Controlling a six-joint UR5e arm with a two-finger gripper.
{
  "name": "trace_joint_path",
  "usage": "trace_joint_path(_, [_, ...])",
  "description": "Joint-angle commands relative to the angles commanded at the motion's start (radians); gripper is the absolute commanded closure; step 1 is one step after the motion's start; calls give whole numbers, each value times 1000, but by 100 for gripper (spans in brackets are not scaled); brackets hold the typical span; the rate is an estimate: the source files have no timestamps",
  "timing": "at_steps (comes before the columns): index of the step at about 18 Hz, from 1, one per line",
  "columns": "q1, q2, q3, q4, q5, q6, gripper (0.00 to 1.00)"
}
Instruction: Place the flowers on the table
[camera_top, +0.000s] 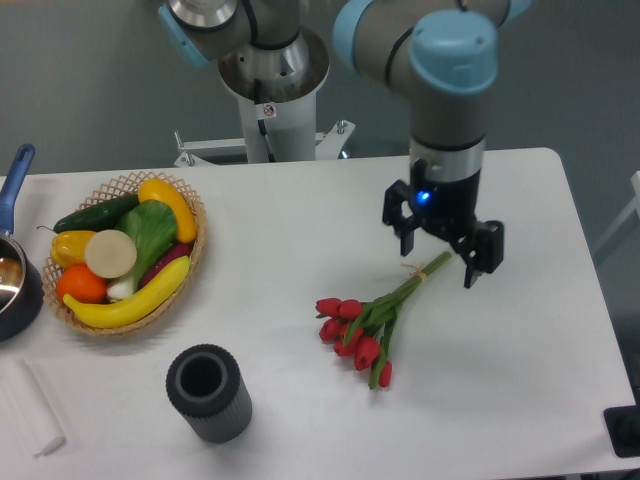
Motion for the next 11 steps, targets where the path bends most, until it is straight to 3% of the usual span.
trace_joint_path(8, [238,20,-50,-43,-11,486,0])
trace_joint_path(11, [263,29,-54,-55,-13,547,0])
